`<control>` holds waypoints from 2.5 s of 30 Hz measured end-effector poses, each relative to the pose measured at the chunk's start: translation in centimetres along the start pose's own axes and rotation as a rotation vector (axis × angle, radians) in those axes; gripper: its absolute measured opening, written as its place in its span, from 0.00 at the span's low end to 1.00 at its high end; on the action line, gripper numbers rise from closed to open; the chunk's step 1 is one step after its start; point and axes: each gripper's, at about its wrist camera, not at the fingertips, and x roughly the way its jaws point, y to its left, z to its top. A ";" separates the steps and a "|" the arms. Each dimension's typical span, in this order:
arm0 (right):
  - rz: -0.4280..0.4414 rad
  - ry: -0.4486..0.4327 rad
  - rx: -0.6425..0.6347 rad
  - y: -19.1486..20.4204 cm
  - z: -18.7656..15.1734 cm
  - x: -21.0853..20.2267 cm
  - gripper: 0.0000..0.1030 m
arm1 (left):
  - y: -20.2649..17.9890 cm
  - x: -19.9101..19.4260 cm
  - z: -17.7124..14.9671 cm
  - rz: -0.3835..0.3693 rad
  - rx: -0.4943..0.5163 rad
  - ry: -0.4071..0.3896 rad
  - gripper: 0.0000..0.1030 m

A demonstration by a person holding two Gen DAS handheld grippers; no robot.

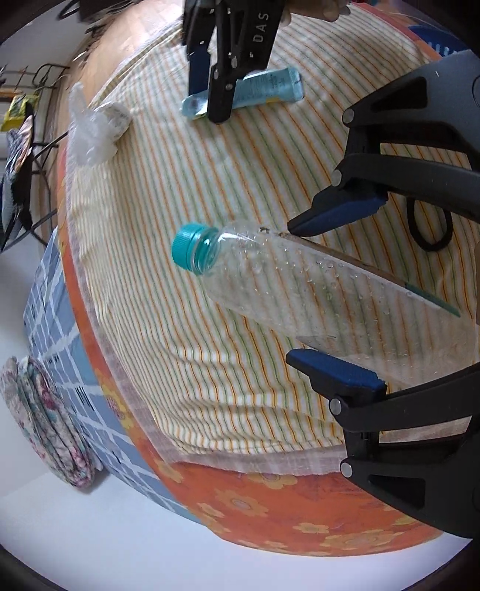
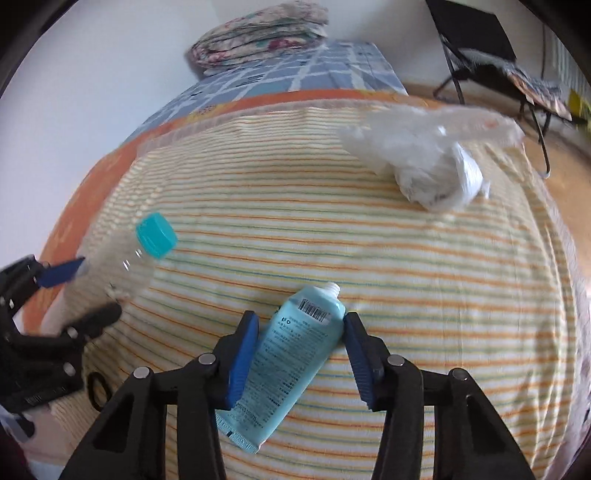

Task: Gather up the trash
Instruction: 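Grasp the clear bottle with the left tool while the right tool grasps the blue tube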

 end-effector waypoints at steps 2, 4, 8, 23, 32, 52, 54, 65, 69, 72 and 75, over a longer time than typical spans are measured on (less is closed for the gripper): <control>0.031 -0.006 0.033 -0.5 0.2 -0.2 0.40 | 0.6 -0.5 -0.1 0.002 -0.020 -0.012 0.60; 0.056 -0.018 0.052 -0.8 0.3 -0.8 0.38 | 1.1 -1.1 -0.1 -0.003 -0.035 -0.030 0.60; 0.056 -0.042 0.020 -0.6 0.0 -1.9 0.08 | 1.6 -2.4 -0.1 -0.015 -0.061 -0.061 0.59; 0.094 -0.144 -0.053 1.5 -0.4 -6.9 0.06 | 3.0 -6.5 -1.2 -0.079 -0.146 -0.127 0.59; 0.085 -0.188 -0.114 2.1 -1.1 -9.2 0.00 | 2.0 -9.0 -1.5 -0.094 -0.156 -0.167 0.59; 0.251 0.025 0.328 -3.5 2.1 1.4 0.44 | 3.7 -8.7 -1.5 -0.099 -0.185 -0.173 0.59; 0.211 0.002 0.310 -2.6 2.8 1.9 0.44 | 4.0 -8.3 -1.4 -0.099 -0.189 -0.168 0.59; 0.127 -0.046 0.094 2.3 3.5 1.9 0.17 | 5.4 -7.7 -2.0 -0.089 -0.206 -0.162 0.59; 0.150 -0.084 0.068 3.3 2.9 0.0 0.17 | 5.9 -8.5 -2.4 -0.115 -0.234 -0.172 0.59; 0.152 -0.122 0.028 3.9 2.4 -2.1 0.17 | 6.0 -9.6 -2.7 -0.141 -0.254 -0.189 0.59; 0.140 -0.163 -0.026 4.4 1.6 -5.0 0.17 | 5.6 -11.1 -3.0 -0.166 -0.261 -0.210 0.59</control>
